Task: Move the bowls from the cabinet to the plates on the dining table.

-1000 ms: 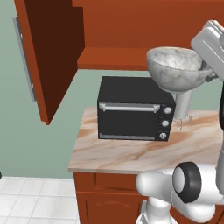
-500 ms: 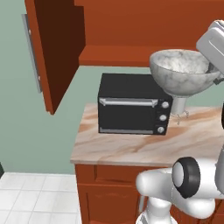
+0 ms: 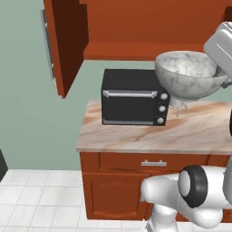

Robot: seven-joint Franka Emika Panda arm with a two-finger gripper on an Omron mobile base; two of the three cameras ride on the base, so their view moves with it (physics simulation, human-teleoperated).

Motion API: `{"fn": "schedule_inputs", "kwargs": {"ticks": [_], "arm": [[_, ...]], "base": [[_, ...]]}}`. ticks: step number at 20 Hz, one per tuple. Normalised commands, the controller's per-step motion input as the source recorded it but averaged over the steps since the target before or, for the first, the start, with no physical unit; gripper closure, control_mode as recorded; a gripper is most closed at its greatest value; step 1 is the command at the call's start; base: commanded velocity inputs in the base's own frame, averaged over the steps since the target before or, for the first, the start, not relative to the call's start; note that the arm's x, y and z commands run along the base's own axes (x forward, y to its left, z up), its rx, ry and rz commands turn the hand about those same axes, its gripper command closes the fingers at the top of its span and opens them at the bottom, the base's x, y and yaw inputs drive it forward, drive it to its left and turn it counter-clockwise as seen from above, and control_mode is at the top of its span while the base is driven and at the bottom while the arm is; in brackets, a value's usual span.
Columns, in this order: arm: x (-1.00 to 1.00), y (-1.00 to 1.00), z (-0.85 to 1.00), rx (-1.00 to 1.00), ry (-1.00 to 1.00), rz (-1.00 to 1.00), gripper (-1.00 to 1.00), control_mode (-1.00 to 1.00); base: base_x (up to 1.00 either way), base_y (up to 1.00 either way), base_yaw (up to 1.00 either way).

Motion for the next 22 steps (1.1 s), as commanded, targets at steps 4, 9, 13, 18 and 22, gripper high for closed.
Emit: {"fn": "schedule_inputs", "kwargs": {"ticks": [4, 9, 13, 18, 22], "arm": [[0.0, 0.0, 0.0, 0.0, 0.0, 0.0, 1.0, 1.0], [0.0, 0.0, 0.0, 0.0, 0.0, 0.0, 1.0, 1.0], [0.0, 0.0, 0.0, 0.0, 0.0, 0.0, 1.0, 1.0], [0.0, 0.0, 0.0, 0.0, 0.0, 0.0, 1.0, 1.0], [0.0, 0.0, 0.0, 0.0, 0.0, 0.0, 1.0, 1.0]], "base": [[-0.57, 0.14, -0.04], [-0.59, 0.13, -0.03], [-0.57, 0.16, -0.04], [-0.23, 0.07, -0.16], [0.0, 0.0, -0.25]]}}
